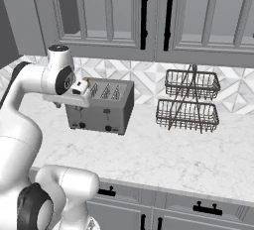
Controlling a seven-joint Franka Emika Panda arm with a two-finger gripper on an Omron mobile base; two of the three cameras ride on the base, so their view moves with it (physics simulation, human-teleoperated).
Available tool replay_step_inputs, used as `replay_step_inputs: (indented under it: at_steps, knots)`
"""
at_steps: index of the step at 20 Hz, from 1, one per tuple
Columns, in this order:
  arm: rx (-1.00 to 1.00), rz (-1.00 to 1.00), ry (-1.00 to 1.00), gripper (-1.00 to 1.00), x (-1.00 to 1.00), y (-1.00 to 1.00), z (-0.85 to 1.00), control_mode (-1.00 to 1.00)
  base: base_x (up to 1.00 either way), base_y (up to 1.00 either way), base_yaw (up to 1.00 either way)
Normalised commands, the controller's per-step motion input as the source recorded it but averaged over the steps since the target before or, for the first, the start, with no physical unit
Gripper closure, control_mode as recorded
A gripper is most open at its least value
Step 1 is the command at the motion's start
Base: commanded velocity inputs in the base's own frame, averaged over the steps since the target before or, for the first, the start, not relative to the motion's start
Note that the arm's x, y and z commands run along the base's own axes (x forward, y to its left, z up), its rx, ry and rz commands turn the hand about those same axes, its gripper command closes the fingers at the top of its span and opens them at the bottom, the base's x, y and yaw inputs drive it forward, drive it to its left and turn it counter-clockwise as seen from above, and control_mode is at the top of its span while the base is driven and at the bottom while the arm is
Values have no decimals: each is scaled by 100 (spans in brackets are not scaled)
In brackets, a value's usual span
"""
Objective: Start the toaster. Once the lever pops up, take the bread to the plate on the dining counter.
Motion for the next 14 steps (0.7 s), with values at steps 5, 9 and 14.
replay_step_inputs:
  at_steps: [5,9,14]
  knots:
    - [3,-13,-1,-100,-4,99,-46,-100,0,0,0]
    - [0,-2,-9,-100,6,54,-12,-100,0,0,0]
    - [-2,0,0,-100,39,13,-1,-100,0,0,0]
